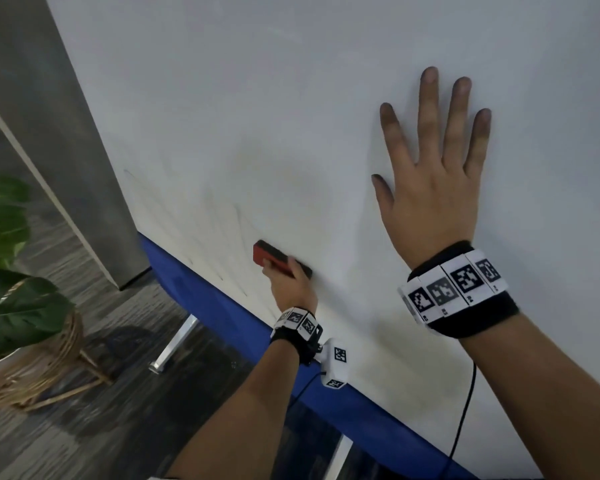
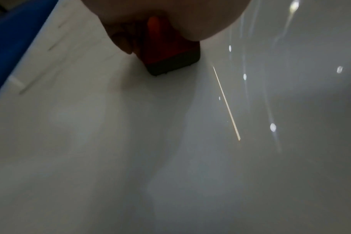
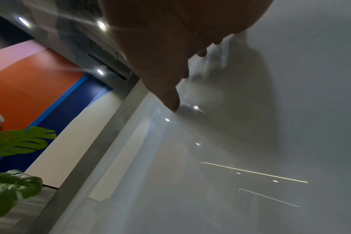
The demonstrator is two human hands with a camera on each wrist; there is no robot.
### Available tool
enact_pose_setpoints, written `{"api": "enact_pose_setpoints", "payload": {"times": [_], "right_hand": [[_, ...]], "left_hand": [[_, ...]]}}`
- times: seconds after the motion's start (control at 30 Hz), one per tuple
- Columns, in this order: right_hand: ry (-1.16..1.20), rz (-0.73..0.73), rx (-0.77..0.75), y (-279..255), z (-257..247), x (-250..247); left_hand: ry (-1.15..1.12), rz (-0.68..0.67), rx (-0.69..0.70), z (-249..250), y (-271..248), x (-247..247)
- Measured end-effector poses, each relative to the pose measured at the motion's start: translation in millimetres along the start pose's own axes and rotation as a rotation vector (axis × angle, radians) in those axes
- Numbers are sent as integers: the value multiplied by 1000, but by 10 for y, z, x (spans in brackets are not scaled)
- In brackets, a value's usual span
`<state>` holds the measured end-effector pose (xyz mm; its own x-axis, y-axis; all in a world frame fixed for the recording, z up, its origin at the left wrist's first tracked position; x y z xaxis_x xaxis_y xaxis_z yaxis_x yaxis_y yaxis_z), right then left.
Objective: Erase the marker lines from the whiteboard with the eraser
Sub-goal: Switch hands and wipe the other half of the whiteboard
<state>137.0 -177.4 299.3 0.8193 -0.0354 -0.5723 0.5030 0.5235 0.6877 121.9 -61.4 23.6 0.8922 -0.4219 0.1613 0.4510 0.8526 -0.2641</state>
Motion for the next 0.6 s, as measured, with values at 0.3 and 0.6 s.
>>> {"api": "enact_pose_setpoints", "payload": {"times": [0.3,0.6], "right_hand": [[-15,-17,7,-177,-154,132],[-58,-42,-53,-416,-162,309]], "left_hand": [[-33,-147,422,503,-296,211],[-40,156,-284,-1621,-32,-105]]}}
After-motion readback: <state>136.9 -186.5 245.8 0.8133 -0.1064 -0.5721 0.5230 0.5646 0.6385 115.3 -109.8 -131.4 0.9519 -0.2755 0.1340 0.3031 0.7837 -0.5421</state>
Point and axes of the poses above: each hand's wrist, its own y-axis towards the middle knuckle, its own x-axis out of the palm, z = x × y, the point moved 3 cm from there along y, towards the middle knuckle, and after that the axes turned 10 degrees about -y, right-handed, at the moved point
